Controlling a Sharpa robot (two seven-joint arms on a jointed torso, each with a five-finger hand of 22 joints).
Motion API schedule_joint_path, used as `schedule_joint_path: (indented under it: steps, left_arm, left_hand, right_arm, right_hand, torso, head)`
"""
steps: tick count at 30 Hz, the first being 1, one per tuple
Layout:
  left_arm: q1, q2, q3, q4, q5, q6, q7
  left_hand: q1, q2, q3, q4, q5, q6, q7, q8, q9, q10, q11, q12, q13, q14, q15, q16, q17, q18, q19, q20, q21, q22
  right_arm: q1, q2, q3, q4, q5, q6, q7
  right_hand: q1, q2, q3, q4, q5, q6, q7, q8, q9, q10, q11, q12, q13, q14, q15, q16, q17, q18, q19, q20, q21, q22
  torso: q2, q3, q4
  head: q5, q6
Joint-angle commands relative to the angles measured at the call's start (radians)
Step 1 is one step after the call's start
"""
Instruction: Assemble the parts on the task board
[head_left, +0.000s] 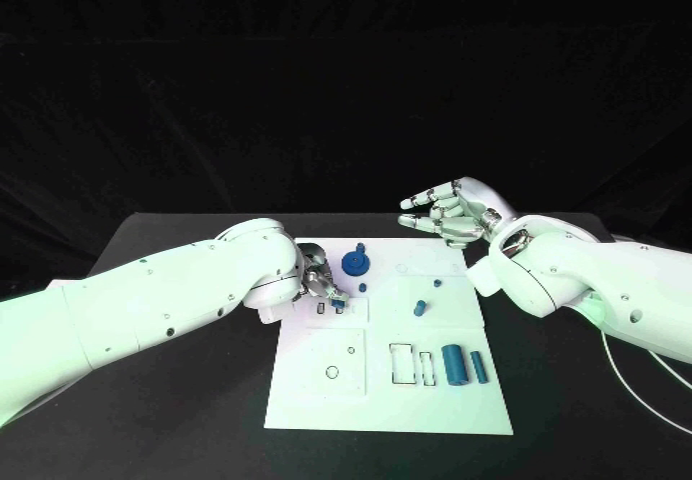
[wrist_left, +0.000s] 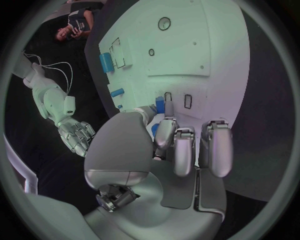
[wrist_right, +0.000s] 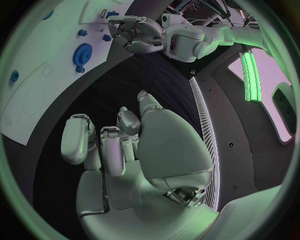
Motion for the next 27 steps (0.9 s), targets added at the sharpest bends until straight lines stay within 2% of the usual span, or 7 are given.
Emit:
schedule_joint_path:
  steps: [1,12,27]
  left_arm:
    - [-0.008,0.004,0.0,0.006,-0.078,-0.054,0.013]
    - [-0.029,0.019,-0.001,0.002,-0.135,-0.011,-0.01]
    - [-0.032,0.005,-0.001,0.006,-0.132,0.039,-0.036]
  left_hand:
    - [-0.011,-0.003,0.141,-0.135,-0.005,0.003,-0.008,0.004,0.016,0.007,0.0,0.008,0.002,0.104,0.005,0.003,0.263,-0.013,0.024,0.006,0.006,0.126]
    - [-0.016,-0.004,0.144,-0.136,-0.005,0.004,-0.009,0.006,0.018,0.009,0.0,0.01,0.004,0.104,0.005,0.003,0.263,-0.013,0.024,0.005,0.006,0.127]
    - [-0.018,-0.004,0.145,-0.136,-0.006,0.005,-0.009,0.007,0.02,0.01,-0.001,0.011,0.005,0.104,0.005,0.003,0.263,-0.014,0.024,0.005,0.006,0.127]
  right_arm:
    - [-0.001,0.0,0.0,0.001,-0.006,0.013,0.005]
    - [-0.001,0.0,0.0,0.001,-0.006,0.016,0.006]
    - [-0.001,0.003,0.0,-0.001,-0.006,0.019,0.006]
  right_hand:
    - [0.0,0.003,-0.007,-0.001,0.006,0.009,0.001,0.003,0.001,-0.002,-0.007,-0.003,-0.001,0.071,-0.004,-0.004,0.13,0.017,-0.007,-0.003,-0.005,-0.002]
    - [0.0,0.003,-0.007,-0.001,0.006,0.009,0.001,0.003,0.001,-0.002,-0.007,-0.003,-0.001,0.071,-0.004,-0.004,0.13,0.017,-0.007,-0.003,-0.005,-0.002]
    - [0.0,0.003,-0.007,-0.001,0.006,0.009,0.001,0.003,0.001,-0.002,-0.007,-0.003,-0.001,0.071,-0.004,-0.004,0.13,0.017,-0.007,-0.003,-0.005,-0.002]
  torso:
    - [0.0,-0.0009,0.0003]
    - [0.002,-0.002,-0.0016]
    - [0.001,-0.0014,0.001]
  head:
    - [0.001,0.0]
    - [0.003,-0.002]
    - [0.005,-0.006]
